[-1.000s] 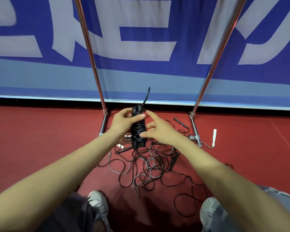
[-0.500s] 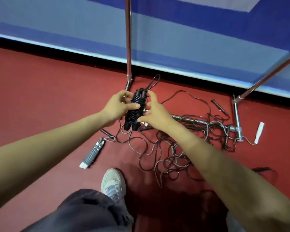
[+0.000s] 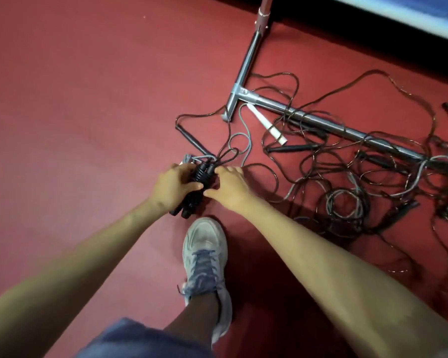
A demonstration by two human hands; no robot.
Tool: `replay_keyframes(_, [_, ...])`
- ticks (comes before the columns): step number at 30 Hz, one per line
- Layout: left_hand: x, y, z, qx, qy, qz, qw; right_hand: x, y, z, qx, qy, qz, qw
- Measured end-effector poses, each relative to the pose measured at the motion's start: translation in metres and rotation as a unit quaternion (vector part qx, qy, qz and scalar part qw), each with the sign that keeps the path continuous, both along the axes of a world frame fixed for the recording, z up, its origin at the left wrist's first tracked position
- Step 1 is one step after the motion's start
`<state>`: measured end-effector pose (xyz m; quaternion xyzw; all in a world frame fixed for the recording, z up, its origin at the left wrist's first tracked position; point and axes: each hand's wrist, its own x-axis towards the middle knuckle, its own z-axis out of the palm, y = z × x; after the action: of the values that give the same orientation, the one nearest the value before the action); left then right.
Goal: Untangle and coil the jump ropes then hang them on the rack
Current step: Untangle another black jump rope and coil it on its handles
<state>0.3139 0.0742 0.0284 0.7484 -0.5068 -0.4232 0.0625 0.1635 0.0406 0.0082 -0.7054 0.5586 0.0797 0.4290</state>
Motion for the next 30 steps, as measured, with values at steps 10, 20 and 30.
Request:
replay_keyframes(10, [0.034,0.015,-0.039,-0.032,-0.081,0.068,0.994,0.015,0.022,-0.029,-0.033,0.051,-0.025,0.998])
replay_keyframes(20, [0.034,0.019,-0.052,-0.027,-0.071,0.144,0.987,0.034,0.006,-0.025,-0.006,0.074,0.005,0.997])
replay_keyframes(30, [-0.030,-0.012,-0.017,-0.155,-0.051,0.007,0.986,-0.034,-0.003,0.010,-0.098,0.046,-0.012,0.994])
